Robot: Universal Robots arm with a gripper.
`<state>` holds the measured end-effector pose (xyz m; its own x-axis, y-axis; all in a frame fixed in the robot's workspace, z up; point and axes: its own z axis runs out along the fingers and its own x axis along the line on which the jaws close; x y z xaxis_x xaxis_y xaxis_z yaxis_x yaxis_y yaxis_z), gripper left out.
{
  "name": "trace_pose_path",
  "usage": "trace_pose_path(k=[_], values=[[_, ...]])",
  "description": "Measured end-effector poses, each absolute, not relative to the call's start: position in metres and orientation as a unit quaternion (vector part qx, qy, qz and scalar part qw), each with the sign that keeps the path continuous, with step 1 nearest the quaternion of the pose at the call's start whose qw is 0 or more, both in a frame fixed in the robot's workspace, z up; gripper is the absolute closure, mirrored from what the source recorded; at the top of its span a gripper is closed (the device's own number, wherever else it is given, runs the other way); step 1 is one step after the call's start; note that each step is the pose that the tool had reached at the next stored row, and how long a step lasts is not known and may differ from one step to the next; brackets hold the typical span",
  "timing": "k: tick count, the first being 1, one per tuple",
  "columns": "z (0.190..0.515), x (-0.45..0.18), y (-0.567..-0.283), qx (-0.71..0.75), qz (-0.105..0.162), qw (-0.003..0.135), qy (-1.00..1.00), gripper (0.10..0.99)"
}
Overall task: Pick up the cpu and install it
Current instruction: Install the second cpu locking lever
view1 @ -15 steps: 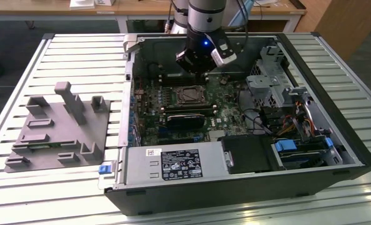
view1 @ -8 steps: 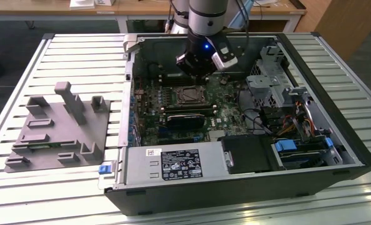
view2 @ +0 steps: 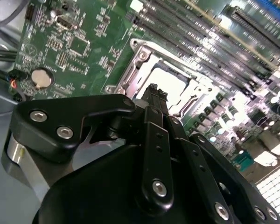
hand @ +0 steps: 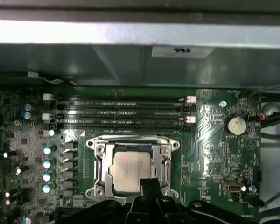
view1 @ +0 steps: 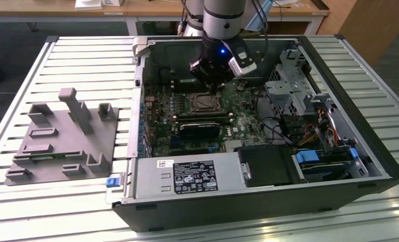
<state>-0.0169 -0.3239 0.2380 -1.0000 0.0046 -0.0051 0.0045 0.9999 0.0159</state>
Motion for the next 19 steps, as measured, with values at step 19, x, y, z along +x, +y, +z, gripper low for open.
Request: trace_pose_path(k=[19], values=[[0.234, -0.022, -0.357, 0.002, 0.008, 0.002, 1.000, 0.980]])
